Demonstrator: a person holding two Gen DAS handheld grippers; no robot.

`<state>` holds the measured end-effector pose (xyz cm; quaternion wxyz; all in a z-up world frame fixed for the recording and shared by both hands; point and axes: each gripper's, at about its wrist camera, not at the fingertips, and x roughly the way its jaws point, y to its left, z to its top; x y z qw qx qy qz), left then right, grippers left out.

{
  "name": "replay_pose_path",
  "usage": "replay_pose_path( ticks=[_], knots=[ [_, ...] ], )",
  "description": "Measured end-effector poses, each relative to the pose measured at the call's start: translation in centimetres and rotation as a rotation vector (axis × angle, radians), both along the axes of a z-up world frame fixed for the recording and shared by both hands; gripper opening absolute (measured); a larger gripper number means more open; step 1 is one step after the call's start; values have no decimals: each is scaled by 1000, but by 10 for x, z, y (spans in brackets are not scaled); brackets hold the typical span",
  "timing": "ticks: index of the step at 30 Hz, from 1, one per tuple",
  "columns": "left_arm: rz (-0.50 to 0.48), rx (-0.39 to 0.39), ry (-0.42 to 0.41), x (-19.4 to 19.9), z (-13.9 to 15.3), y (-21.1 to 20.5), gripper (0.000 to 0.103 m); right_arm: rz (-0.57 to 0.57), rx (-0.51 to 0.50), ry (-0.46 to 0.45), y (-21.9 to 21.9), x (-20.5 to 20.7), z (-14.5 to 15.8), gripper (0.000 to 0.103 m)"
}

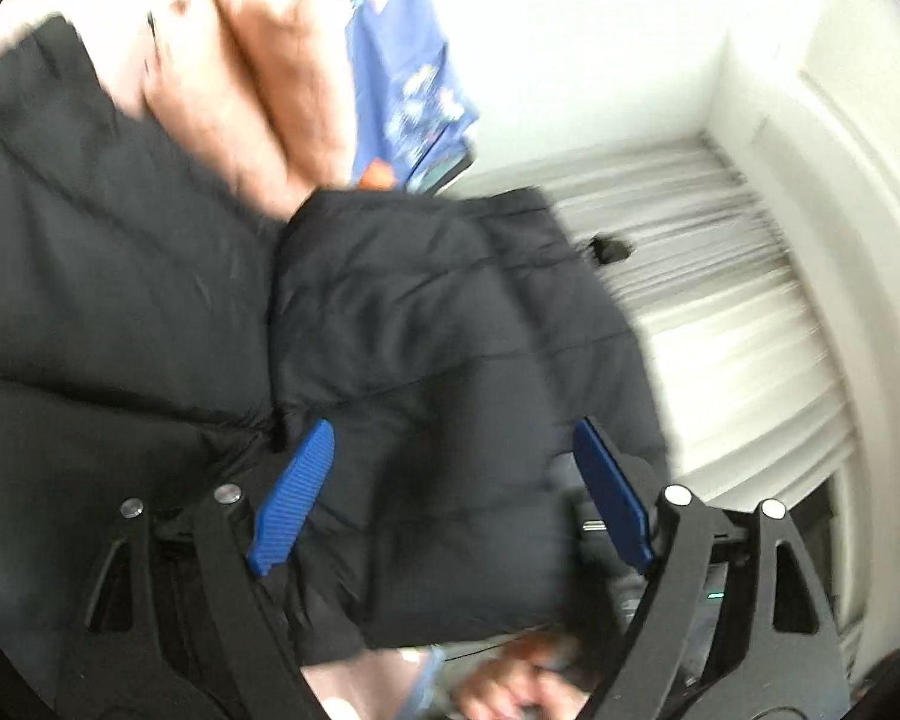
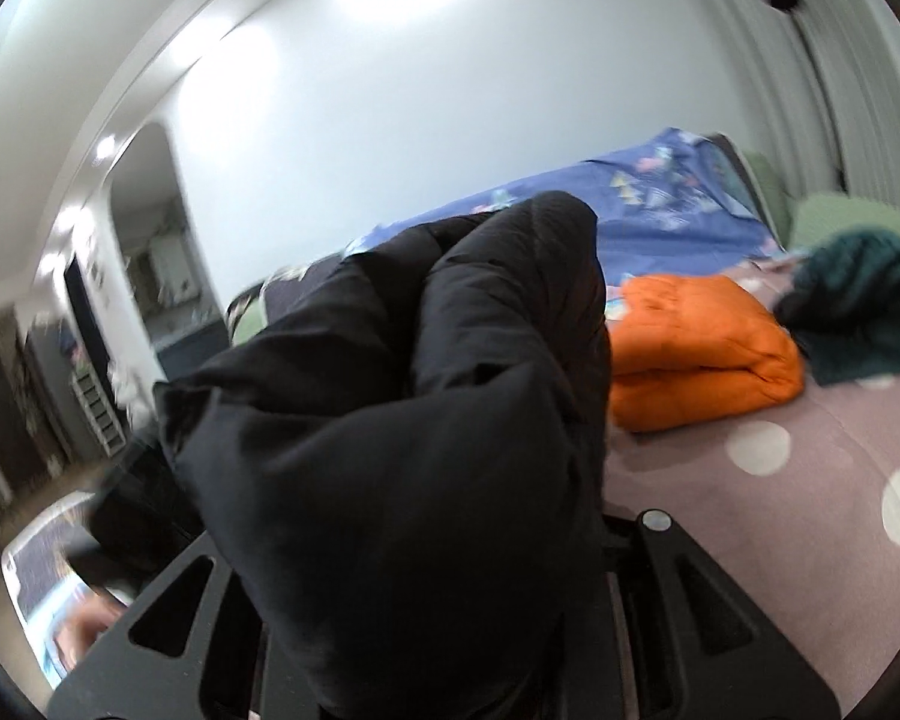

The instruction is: Fold large clothes

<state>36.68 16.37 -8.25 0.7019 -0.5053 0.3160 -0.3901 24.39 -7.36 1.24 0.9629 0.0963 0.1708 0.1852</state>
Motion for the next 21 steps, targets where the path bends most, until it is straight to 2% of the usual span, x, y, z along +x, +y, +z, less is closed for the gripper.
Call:
replay_pose_path(
  ticks=[3,5,7,8,9,11,14,15,17,18,21],
  knots=[
    [94,9,-33,-25,12,62,84,93,-153,2,47,1,-3,23],
    [145,-7,-23,-39,10,92,84,171,-256,26,80,2,-13,24],
    [182,-33,-7,-51,3,119,85,246,-324,84,107,5,-29,27],
    [196,-32,0,-56,-2,128,85,282,-339,128,117,8,-39,32],
    [207,-28,9,-61,-7,137,85,310,-344,171,124,13,-48,35],
    [228,-29,43,-69,-24,152,85,352,-355,226,138,12,-65,53],
    [237,-45,113,-78,-53,163,85,370,-382,231,146,8,-73,76],
    [238,-43,137,-75,-61,167,85,384,-388,236,146,6,-74,79],
    [235,-57,173,-76,-72,168,85,424,-394,255,157,-12,-72,95],
    [230,-88,175,-77,-72,168,85,459,-387,273,159,-19,-71,99],
    [217,-161,100,-81,-52,167,85,612,-220,324,138,-29,-63,102]
  ],
)
